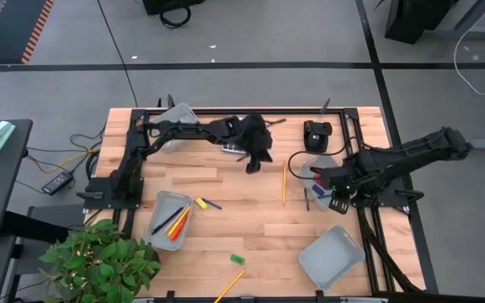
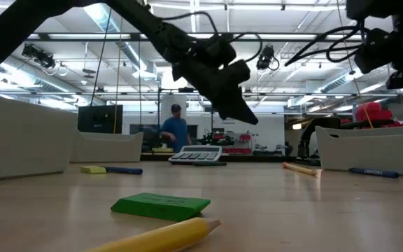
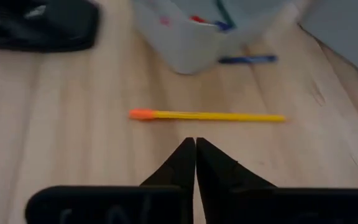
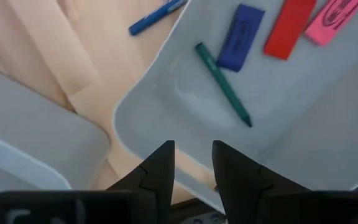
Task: Sort crayons/erasers/pens/pencils in bins
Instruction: Put the bottom green crayon into the bottom right gray bin
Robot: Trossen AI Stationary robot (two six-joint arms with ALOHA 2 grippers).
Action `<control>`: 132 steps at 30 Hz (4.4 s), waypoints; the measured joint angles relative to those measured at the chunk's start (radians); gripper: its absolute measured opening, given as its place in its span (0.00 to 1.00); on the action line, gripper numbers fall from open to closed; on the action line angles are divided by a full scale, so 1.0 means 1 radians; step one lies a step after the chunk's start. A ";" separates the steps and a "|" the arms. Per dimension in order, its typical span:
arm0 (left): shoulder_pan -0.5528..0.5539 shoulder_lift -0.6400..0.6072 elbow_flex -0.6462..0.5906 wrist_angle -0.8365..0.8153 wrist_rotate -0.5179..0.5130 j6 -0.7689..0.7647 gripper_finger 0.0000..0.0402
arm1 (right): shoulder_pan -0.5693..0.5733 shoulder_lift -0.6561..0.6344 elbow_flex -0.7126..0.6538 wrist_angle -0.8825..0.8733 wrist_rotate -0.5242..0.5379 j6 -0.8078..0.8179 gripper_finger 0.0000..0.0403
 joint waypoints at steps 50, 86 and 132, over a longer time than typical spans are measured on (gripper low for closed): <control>0.196 0.006 -0.021 0.324 -0.028 0.081 0.05 | -0.189 0.226 -0.177 0.239 0.028 -0.201 0.43; 0.235 0.006 -0.021 0.361 0.025 -0.066 0.06 | -0.091 0.229 -0.205 0.335 0.113 -0.048 0.03; 0.004 -0.025 -0.021 0.170 0.013 -0.087 0.05 | 0.760 0.511 0.475 0.316 0.057 0.843 0.05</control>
